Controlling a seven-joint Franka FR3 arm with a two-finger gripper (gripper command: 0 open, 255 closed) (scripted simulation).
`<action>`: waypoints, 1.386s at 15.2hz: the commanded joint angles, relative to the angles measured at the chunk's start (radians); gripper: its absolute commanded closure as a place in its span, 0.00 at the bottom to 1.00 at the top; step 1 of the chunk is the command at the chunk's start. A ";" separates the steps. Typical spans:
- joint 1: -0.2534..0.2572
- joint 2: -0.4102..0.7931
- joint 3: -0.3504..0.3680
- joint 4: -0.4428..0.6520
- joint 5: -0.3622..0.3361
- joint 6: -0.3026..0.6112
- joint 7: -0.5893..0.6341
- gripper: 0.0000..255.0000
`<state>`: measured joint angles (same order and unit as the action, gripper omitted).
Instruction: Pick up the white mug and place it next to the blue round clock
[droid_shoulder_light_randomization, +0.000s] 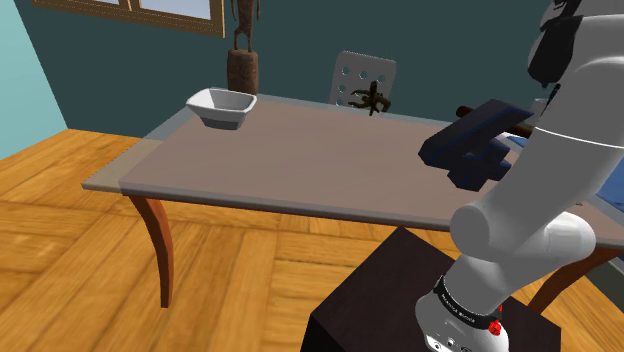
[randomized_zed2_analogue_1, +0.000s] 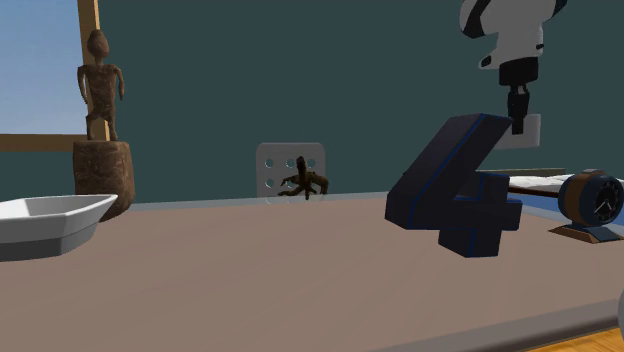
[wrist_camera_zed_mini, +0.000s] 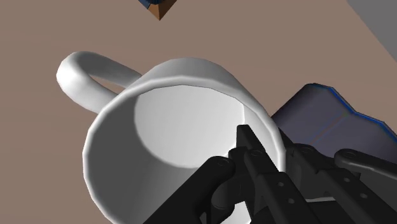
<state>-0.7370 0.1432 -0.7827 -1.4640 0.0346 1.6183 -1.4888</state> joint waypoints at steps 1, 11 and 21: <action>0.002 -0.004 0.001 -0.031 -0.003 0.028 0.002 1.00; 0.019 -0.032 0.006 -0.193 -0.024 0.170 0.021 1.00; 0.022 -0.027 0.009 -0.323 -0.020 0.303 0.024 1.00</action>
<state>-0.7149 0.1140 -0.7742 -1.7757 0.0125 1.9079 -1.4641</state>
